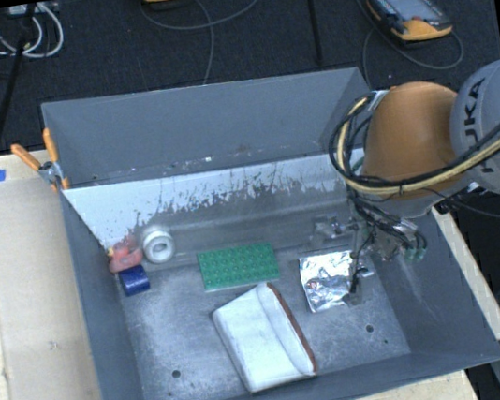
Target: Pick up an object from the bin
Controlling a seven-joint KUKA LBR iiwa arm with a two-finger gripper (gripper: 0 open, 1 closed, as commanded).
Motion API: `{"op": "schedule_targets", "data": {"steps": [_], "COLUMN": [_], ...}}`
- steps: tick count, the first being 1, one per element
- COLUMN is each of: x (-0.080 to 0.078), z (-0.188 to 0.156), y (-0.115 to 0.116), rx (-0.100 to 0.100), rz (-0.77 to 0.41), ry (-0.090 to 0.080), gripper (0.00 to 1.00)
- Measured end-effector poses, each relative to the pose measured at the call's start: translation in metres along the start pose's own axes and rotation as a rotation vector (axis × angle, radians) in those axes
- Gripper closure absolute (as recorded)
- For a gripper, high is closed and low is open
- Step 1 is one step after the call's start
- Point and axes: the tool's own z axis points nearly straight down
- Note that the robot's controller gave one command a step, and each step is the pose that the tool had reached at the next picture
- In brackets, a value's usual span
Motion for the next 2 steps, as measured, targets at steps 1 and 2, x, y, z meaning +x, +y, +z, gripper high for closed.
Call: {"op": "schedule_targets", "data": {"steps": [1,2], "x": [0.0146,0.0119], "z": [0.0811,0.0761], "y": [-0.0092,-0.0093], "rx": [-0.001,0.000], "rz": [0.042,0.040], "ry": [0.002,-0.006], "gripper": [0.00,1.00]}}
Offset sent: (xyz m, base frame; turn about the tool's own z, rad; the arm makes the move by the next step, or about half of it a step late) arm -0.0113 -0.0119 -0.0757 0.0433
